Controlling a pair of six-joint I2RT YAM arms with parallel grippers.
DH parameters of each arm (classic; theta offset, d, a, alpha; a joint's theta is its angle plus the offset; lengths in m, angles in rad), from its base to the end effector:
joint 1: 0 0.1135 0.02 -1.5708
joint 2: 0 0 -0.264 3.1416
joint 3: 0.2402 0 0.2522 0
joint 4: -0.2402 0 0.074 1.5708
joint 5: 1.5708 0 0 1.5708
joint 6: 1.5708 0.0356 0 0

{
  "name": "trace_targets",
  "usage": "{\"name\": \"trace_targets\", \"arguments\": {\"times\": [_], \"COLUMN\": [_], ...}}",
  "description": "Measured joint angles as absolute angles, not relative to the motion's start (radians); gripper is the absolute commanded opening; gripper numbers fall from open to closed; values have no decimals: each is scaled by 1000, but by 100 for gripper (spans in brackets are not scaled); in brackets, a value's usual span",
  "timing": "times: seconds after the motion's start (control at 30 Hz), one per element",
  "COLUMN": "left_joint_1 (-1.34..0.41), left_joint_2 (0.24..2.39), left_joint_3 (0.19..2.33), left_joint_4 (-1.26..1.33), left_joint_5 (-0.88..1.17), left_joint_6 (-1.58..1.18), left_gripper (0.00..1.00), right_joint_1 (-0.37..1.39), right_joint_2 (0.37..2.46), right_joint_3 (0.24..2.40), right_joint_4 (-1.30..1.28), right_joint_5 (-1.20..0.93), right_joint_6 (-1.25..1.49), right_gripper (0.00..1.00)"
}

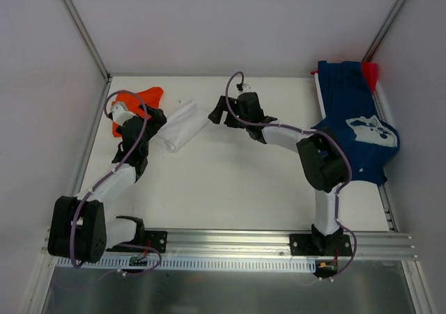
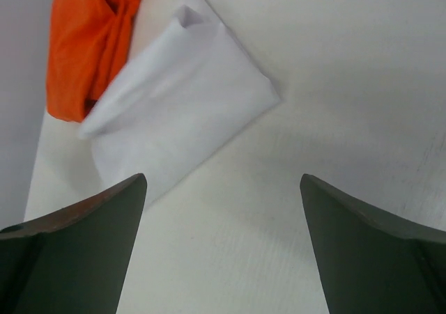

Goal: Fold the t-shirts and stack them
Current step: Fold the long partially folded tshirt into a neat square

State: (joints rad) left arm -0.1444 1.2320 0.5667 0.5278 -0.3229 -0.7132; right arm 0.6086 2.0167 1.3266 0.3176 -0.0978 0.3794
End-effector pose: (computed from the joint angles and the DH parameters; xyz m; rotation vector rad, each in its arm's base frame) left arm 0.2676 -0.0275 0.2437 -0.7074 1.5617 -0.3634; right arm 0.3778 0.2675 0.2022 -0.2973 1.9943 0.7393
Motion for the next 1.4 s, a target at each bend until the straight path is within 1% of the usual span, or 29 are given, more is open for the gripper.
{"name": "trace_targets", "arguments": {"times": [0.07, 0.1, 0.13, 0.17, 0.33, 0.5, 0.63, 0.73, 0.83, 0.97, 1.27, 1.4], "left_joint_1": [-156, -159, -159, -163, -163, -163, -163, -163, -163, -163, -163, -163], "left_joint_2": [1155, 1117, 1074, 1033, 813, 606, 519, 487, 458, 432, 431, 409], "left_joint_3": [545, 534, 525, 516, 458, 389, 379, 378, 369, 350, 326, 314], "left_joint_4": [506, 484, 460, 436, 316, 205, 129, 90, 58, 33, 1, 0], "left_joint_5": [-313, -305, -297, -295, -268, -239, -222, -212, -210, -209, -186, -181], "left_joint_6": [-711, -709, -707, -705, -698, -691, -676, -665, -661, -661, -664, -667], "left_gripper": [99, 99, 99, 99, 99, 99, 99, 99, 99, 99, 98, 98], "right_joint_1": [619, 628, 639, 650, 699, 745, 789, 829, 861, 879, 863, 847], "right_joint_2": [1980, 1966, 1961, 1961, 2008, 2148, 2299, 2412, 2480, 2475, 2339, 2243], "right_joint_3": [1335, 1350, 1380, 1412, 1617, 1809, 1888, 1901, 1864, 1769, 1479, 1306], "right_joint_4": [309, 297, 284, 276, 229, 247, 257, 260, 279, 373, 540, 605], "right_joint_5": [-88, -82, -81, -80, -85, -87, -88, -92, -94, -91, -83, -84], "right_joint_6": [371, 362, 356, 353, 380, 430, 484, 530, 580, 624, 628, 619], "right_gripper": [65, 43, 6, 0, 1, 0, 1, 0, 1, 0, 0, 1]}}
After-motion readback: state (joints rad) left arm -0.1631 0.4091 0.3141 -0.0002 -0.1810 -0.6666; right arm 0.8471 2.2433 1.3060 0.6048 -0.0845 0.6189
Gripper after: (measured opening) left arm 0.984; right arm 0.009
